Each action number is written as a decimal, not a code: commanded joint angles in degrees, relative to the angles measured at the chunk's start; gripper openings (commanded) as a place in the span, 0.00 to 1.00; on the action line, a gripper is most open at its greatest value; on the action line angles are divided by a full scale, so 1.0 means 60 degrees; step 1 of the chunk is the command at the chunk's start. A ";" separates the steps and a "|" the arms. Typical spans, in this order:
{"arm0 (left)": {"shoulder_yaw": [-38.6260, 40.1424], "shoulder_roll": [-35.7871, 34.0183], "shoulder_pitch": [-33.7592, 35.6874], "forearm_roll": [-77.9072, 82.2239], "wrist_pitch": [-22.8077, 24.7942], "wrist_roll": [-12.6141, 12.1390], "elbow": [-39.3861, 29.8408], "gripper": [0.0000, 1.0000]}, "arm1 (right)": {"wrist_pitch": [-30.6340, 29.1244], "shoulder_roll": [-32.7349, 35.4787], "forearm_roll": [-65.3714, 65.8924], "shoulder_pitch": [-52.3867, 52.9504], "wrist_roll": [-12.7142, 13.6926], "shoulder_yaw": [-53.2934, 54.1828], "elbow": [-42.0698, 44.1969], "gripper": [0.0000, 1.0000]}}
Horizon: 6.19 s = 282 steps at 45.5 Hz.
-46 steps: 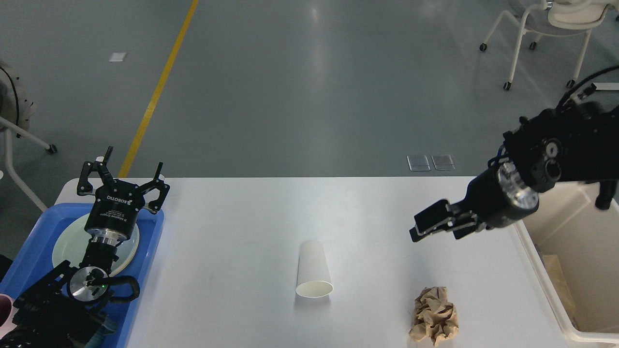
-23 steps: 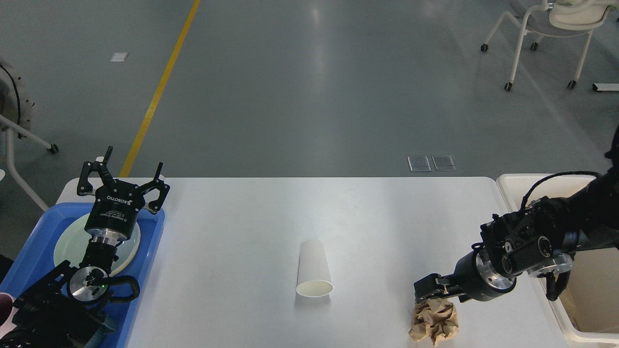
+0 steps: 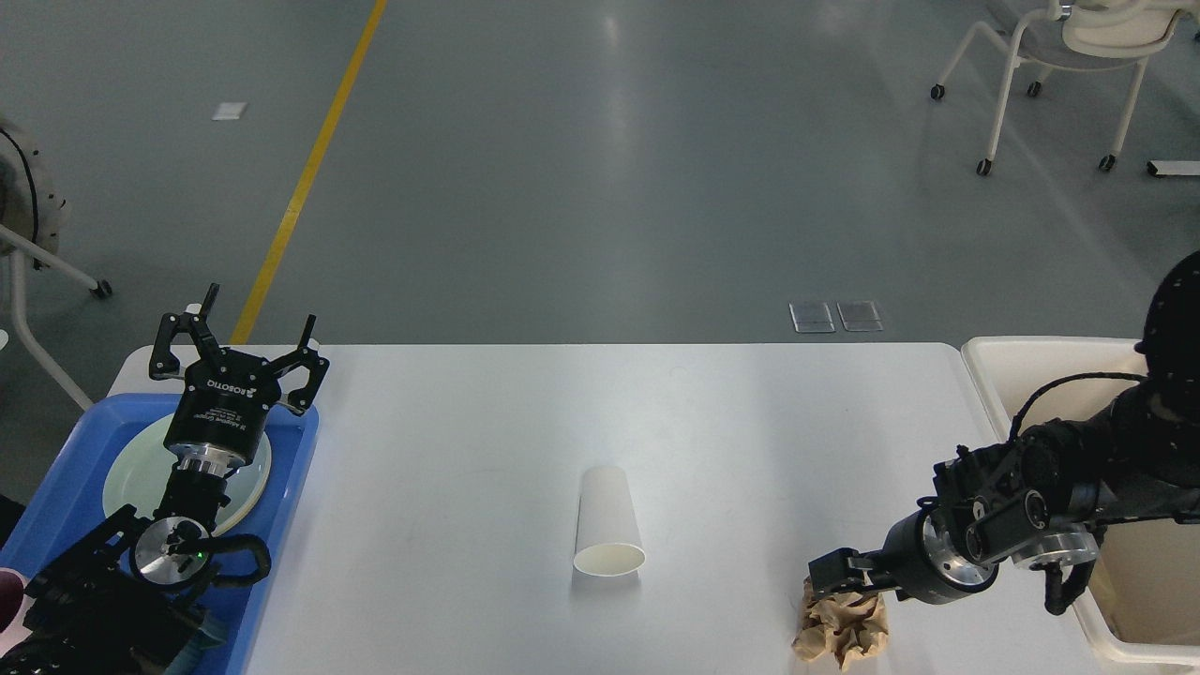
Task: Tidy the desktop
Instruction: 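Lower the right gripper onto the crumpled brown paper and grasp it, then lift the brown paper and drop it into the white bin, then move the right gripper to the white paper cup and grasp it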
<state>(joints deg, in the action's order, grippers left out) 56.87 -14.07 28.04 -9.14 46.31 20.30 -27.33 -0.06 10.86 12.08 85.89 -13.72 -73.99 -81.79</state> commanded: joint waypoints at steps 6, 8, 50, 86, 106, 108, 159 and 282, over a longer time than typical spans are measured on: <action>0.0000 0.0001 0.0000 0.0000 -0.0013 0.0000 0.0000 1.00 | 0.0185 -0.0067 -0.0037 -0.0428 0.0016 0.0056 0.0111 1.00; 0.0000 0.0001 0.0000 0.0000 0.0002 0.0000 0.0000 1.00 | 0.0360 -0.0067 -0.0037 -0.0603 0.0016 0.0085 0.0111 1.00; 0.0000 -0.0014 0.0000 0.0000 0.0002 0.0000 0.0000 1.00 | -0.8421 0.3507 0.1749 1.1154 -0.0687 -0.0049 -0.1106 0.00; 0.0015 -0.0014 0.0000 0.0000 -0.0013 0.0000 0.0000 1.00 | -0.3129 0.5031 0.5061 0.5422 -0.0570 -0.2039 0.3170 0.00; 0.0015 0.0001 0.0000 0.0000 0.0002 0.0000 0.0000 1.00 | 0.0025 0.4196 0.1590 -0.5040 -0.0496 0.0244 0.9997 0.00; 0.0015 0.0001 0.0000 0.0000 -0.0013 0.0000 0.0000 1.00 | 0.0025 0.4152 0.1589 -0.5422 -0.0496 0.0610 1.0320 0.00; 0.0015 0.0001 0.0000 0.0000 0.0002 0.0000 0.0000 1.00 | -0.9157 0.5015 0.3831 0.9749 -0.0672 0.2556 -0.0325 1.00; 0.0015 0.0001 0.0000 0.0000 0.0002 0.0000 0.0000 1.00 | -0.1850 -0.3597 0.0901 -0.2728 0.2741 0.5783 0.6322 0.00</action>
<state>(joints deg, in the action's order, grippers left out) 56.92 -14.06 28.04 -9.14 46.33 20.30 -27.33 -10.72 -10.70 17.34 69.08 2.72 -39.50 -43.30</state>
